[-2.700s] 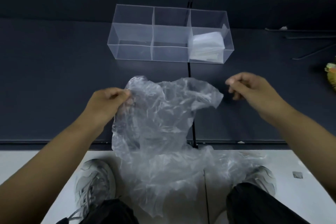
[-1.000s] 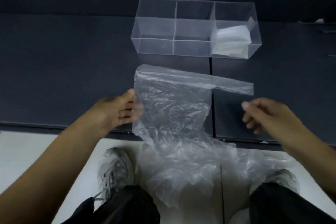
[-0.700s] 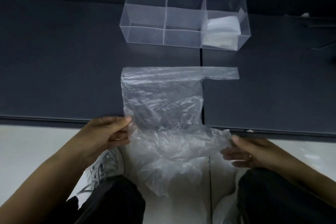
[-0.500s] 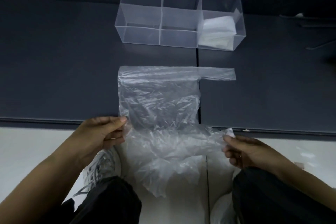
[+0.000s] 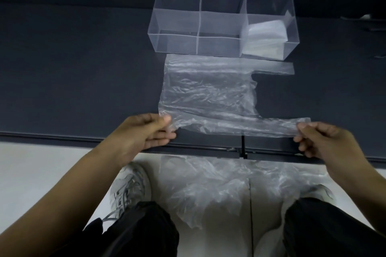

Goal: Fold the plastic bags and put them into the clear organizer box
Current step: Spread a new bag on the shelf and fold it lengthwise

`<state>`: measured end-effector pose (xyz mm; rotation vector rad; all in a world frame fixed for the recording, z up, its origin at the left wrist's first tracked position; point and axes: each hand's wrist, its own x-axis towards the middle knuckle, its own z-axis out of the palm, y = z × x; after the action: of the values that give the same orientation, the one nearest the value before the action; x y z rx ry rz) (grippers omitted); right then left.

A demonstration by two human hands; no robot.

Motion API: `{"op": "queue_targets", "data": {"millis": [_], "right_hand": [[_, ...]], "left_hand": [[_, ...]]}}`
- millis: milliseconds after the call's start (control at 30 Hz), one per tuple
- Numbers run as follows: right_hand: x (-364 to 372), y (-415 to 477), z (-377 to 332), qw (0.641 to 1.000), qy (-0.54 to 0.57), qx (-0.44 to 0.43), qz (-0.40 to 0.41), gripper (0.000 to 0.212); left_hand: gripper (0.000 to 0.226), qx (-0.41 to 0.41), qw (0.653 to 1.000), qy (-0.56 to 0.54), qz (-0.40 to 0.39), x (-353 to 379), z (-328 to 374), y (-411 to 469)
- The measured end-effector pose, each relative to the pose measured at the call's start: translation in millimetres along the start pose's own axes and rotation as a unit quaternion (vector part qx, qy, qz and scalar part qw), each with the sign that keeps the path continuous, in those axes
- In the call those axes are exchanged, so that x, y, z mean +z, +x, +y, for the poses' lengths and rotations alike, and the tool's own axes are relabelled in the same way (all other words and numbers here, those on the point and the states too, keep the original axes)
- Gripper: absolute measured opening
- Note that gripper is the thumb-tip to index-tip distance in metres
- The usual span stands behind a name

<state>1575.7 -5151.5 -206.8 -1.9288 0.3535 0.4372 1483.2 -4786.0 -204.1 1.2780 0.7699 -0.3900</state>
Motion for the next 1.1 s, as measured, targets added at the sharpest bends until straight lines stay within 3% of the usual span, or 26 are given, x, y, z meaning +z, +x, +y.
{"op": "queue_targets", "data": {"millis": [267, 400, 533, 633, 733, 833, 933, 1000, 1033, 1100], "right_hand": [[-9.0, 4.3, -0.1, 0.999, -0.036, 0.001, 0.024, 0.026], [-14.6, 4.7, 0.9, 0.998, -0.051, 0.011, 0.029, 0.019], [-12.0, 5.2, -3.1, 0.997, -0.073, 0.019, 0.030, 0.029], [-14.2, 4.6, -5.7, 0.994, -0.097, 0.014, 0.044, 0.037], [-17.1, -0.6, -4.7, 0.981, -0.180, -0.020, 0.065, 0.033], [-13.7, -6.7, -3.2, 0.939, -0.331, -0.067, 0.058, 0.027], [-12.4, -7.8, -5.8, 0.911, -0.407, -0.052, 0.048, 0.028], [-9.7, -7.6, -13.9, 0.892, -0.437, -0.079, 0.090, 0.024], [-4.3, -7.7, -19.8, 0.882, -0.436, -0.126, 0.125, 0.022], [23.2, -11.5, -34.3, 0.863, -0.412, -0.256, 0.139, 0.027]], "left_hand": [[0.035, -0.019, 0.998, 0.044, 0.032, -12.8, -9.8, -10.0], [0.042, -0.017, 0.994, 0.109, 0.003, -15.8, -6.5, -19.3], [0.044, -0.013, 0.991, 0.129, -0.012, -1.1, 0.0, -18.4], [0.027, 0.001, 0.986, 0.166, 0.018, 3.0, -4.1, -11.3], [0.020, -0.001, 0.984, 0.179, 0.022, -3.2, -11.7, -13.3], [0.021, 0.006, 0.972, 0.234, 0.014, -5.9, -16.3, -20.0], [0.028, 0.003, 0.939, 0.343, 0.011, -6.0, -10.1, -25.4], [0.030, 0.033, 0.892, 0.449, 0.047, -6.2, -2.9, -24.8], [0.029, 0.082, 0.859, 0.495, 0.098, -4.6, -0.7, -21.8], [0.018, 0.258, 0.791, 0.510, 0.218, 8.0, 2.6, -16.5]]}}
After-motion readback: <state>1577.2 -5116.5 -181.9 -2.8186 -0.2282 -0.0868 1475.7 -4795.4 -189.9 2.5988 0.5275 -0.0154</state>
